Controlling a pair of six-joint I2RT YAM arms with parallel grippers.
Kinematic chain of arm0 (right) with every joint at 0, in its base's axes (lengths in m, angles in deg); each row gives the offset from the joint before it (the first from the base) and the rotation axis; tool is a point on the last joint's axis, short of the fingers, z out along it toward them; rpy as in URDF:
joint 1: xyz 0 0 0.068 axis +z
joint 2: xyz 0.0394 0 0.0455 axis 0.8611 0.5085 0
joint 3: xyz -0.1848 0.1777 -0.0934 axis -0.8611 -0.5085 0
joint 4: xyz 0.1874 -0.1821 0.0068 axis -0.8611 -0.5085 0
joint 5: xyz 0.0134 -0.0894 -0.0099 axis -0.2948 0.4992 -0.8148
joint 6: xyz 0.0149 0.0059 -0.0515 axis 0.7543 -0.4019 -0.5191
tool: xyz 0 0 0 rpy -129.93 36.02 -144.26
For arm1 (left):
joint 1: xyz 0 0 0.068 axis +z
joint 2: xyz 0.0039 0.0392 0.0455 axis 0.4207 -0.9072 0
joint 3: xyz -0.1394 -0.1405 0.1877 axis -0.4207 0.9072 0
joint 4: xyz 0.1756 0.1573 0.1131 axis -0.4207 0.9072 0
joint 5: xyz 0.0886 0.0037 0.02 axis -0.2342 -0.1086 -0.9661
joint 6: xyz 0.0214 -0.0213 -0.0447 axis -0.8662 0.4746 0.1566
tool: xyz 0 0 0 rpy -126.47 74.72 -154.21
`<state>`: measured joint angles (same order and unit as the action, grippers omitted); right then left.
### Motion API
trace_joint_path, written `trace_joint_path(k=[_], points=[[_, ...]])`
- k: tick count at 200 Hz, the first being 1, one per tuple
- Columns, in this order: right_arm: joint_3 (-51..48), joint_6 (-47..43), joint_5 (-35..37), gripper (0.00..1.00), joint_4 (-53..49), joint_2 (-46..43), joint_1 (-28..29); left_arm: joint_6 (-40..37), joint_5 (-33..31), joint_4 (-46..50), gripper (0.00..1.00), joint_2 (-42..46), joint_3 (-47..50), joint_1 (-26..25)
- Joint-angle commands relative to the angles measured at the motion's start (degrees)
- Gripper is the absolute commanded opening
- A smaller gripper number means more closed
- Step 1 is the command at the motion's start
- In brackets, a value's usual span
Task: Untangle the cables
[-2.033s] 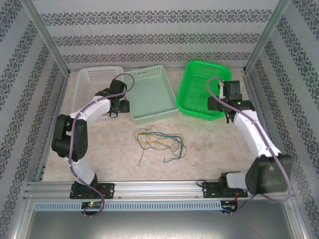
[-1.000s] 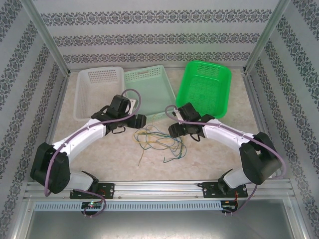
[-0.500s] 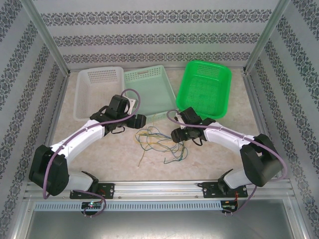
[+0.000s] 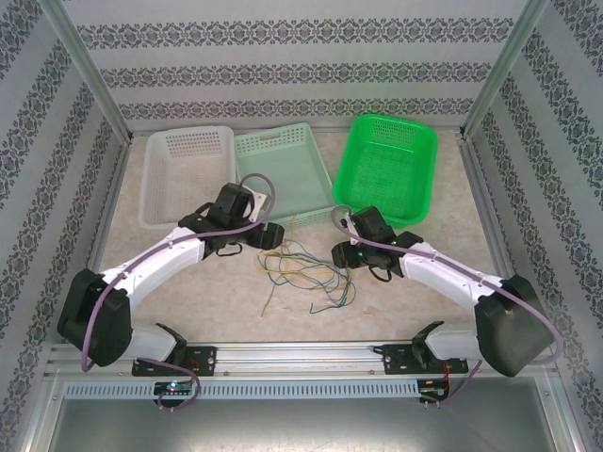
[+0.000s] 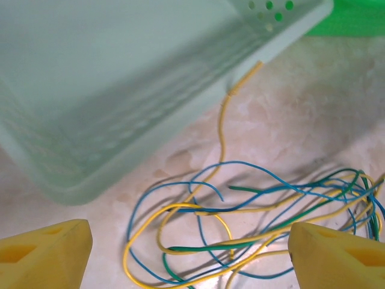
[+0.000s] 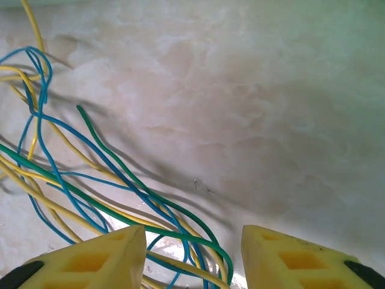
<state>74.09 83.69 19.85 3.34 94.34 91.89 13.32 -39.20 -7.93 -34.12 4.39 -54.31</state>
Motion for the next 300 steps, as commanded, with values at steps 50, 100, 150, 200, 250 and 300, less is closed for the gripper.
trace_joint_path(k=[50,100,150,200,250,300], points=[[3.4,-4.6,4.7,0.69,4.8,5.2,7.4,10.9,0.2,-2.9,0.84,-8.0,-2.4,-4.1],[1.4,-4.8,4.1,0.67,10.5,9.7,8.6,13.5,-0.8,-3.1,0.82,-17.8,-9.5,-4.6],[-1.9,-6.4,4.4,0.46,13.7,9.3,11.4,16.1,-4.3,-4.3,0.79,-24.6,-13.3,-5.1],[-4.1,-6.7,5.9,0.33,14.8,6.8,12.6,15.9,-5.7,-3.6,0.72,-27.7,-15.7,-5.2],[-5.4,-7.5,7.7,0.19,15.3,4.6,14.0,15.4,-2.3,-5.9,0.52,-30.6,-17.7,-5.3],[-5.5,-5.4,14.3,0.02,13.5,2.2,14.0,15.0,-4.4,-4.6,0.35,-28.3,-15.9,-5.5]])
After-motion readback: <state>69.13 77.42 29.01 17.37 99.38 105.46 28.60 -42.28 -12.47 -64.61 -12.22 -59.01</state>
